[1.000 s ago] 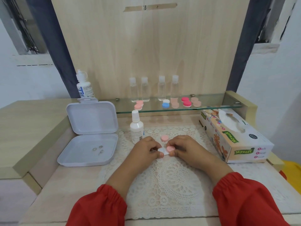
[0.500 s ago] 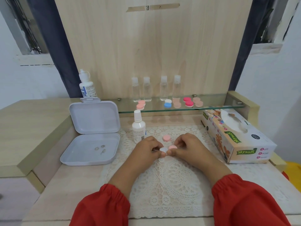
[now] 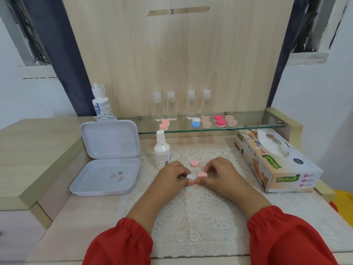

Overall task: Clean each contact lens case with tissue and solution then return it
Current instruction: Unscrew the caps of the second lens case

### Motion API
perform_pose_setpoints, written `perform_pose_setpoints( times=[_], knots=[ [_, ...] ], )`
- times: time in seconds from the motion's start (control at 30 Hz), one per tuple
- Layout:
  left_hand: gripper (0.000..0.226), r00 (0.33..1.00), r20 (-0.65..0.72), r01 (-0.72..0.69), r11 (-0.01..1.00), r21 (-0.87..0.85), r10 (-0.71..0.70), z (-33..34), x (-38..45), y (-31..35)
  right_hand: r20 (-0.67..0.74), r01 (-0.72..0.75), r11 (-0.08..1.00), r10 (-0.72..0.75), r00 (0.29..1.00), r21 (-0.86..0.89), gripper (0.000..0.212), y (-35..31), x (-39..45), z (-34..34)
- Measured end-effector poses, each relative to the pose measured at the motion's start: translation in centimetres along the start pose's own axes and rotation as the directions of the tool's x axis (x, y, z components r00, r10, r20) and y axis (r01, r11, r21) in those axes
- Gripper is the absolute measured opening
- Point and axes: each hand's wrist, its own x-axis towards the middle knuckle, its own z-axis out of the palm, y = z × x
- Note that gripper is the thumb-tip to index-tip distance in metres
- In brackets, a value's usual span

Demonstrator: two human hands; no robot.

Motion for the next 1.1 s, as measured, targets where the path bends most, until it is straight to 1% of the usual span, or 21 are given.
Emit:
perform_pose_setpoints(
  times=[0.07,0.1,0.17,0.23,0.27,0.33,0.43,0.53,0.57,0.63,0.73,0.83,0.9,0.97,1.1],
  knots=[
    [0.019,1.0,0.004,-0.004,1.0,0.004,0.004,0.0,0.0,0.1,0.023,0.022,1.0,-0.022,0.999,0.005,0.021,0.1,0.0,0.1],
    [0.018,1.0,0.005,-0.006,1.0,0.003,0.006,0.0,0.0,0.1,0.042,0.037,0.999,-0.038,0.998,0.031,0.019,0.2,-0.1,0.1],
    [0.017,1.0,0.005,-0.006,1.0,0.003,0.006,0.0,0.0,0.0,0.058,0.041,0.998,-0.045,0.997,0.056,0.03,0.4,-0.1,0.2],
    [0.017,1.0,0.002,-0.004,1.0,0.007,0.004,0.0,0.0,0.0,0.043,-0.004,0.999,0.002,0.999,0.042,0.037,0.3,0.0,0.1],
    [0.017,1.0,0.002,-0.003,1.0,0.006,0.003,0.0,0.0,0.0,0.036,-0.016,1.0,0.015,0.999,0.027,0.035,0.3,0.1,0.1],
    [0.018,1.0,0.005,0.001,1.0,0.005,-0.001,0.0,0.0,0.0,0.039,-0.005,1.0,0.004,0.999,0.022,0.025,0.4,0.2,0.1],
    [0.02,1.0,0.007,0.009,1.0,0.009,-0.009,0.0,0.1,0.0,0.03,-0.001,0.991,-0.003,1.0,0.137,0.015,0.4,0.2,0.1],
    [0.02,1.0,0.019,0.017,1.0,0.009,-0.017,-0.1,0.0,0.0,-0.071,-0.075,0.963,0.096,0.993,0.261,0.011,0.5,0.6,0.0],
    [0.019,1.0,0.023,0.018,1.0,0.009,-0.018,-0.1,0.0,0.0,-0.12,-0.107,0.96,0.142,0.983,0.259,0.012,0.7,0.8,0.0],
    [0.018,0.999,0.027,0.023,1.0,0.007,-0.023,-0.1,-0.1,0.0,-0.18,-0.161,0.971,0.193,0.965,0.179,0.024,1.0,1.3,0.1],
    [0.019,0.999,0.022,0.031,0.999,0.009,-0.031,-0.1,-0.1,-0.1,-0.168,-0.171,0.985,0.173,0.971,0.026,0.034,1.1,1.8,0.5],
    [0.018,0.999,0.023,0.04,0.999,0.004,-0.04,-0.2,-0.2,0.0,-0.165,-0.164,0.986,0.157,0.974,-0.029,0.035,1.0,1.8,0.6],
    [0.018,0.999,0.023,0.048,0.999,0.003,-0.048,-0.3,-0.3,0.1,-0.171,-0.159,0.987,0.156,0.973,-0.004,0.04,1.1,1.6,0.6],
    [0.017,0.998,0.016,0.067,0.998,-0.015,-0.066,-0.3,-0.4,0.3,-0.183,-0.166,0.984,0.175,0.968,0.062,0.048,1.1,1.5,0.6],
    [0.011,0.995,-0.009,0.102,0.994,-0.03,-0.102,-0.6,-0.7,0.6,-0.188,-0.201,0.955,0.243,0.952,0.216,0.043,1.0,1.5,0.6]
  ],
)
